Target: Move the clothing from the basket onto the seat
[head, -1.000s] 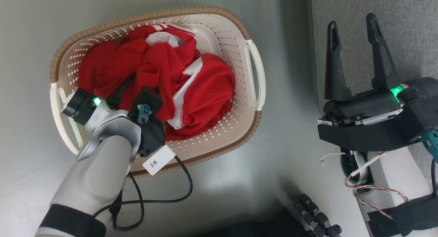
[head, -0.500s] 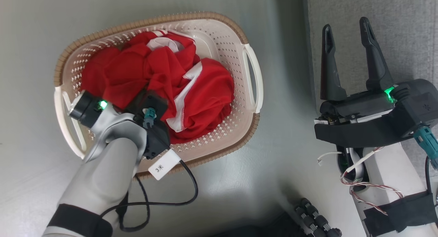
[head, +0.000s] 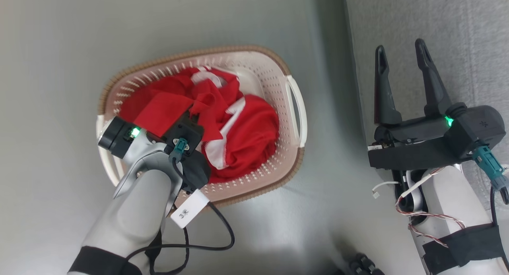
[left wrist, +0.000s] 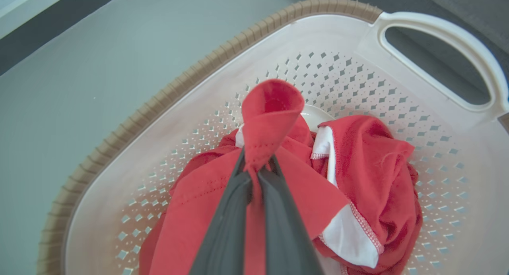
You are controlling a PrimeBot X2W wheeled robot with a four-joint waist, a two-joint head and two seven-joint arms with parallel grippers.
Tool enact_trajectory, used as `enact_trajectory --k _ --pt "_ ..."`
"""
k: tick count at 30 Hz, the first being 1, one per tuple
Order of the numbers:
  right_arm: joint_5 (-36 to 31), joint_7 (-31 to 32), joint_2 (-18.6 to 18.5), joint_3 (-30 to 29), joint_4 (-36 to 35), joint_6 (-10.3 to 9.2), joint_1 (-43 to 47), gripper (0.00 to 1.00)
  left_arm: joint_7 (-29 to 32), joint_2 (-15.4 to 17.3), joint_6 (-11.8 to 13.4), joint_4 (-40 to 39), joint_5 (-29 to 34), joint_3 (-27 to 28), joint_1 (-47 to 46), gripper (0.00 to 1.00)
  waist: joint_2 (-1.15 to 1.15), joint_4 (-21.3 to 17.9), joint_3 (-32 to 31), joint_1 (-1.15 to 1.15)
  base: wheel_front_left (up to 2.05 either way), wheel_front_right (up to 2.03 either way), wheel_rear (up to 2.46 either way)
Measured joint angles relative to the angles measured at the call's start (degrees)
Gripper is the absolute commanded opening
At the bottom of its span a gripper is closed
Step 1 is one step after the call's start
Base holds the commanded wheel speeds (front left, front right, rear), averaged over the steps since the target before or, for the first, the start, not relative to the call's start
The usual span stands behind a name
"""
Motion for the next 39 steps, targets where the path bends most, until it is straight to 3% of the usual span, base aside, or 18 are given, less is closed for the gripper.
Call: enact_trajectory --k 13,39 --pt "0.09 0.0 -0.12 -0.94 4.78 1.11 2.31 1.0 -0.93 -0.52 -3.42 -4.47 -4.6 -0.11 2.27 0.0 0.0 2.63 -8.48 0.0 0.0 0.0 0.0" --pt "1.54 0.01 -0.04 -2.76 13.39 4.35 5.71 1.0 -0.94 -0.77 -5.97 -14.55 -15.08 -0.55 3.8 0.0 0.0 6.69 -28.9 0.0 0.0 0.0 0.0"
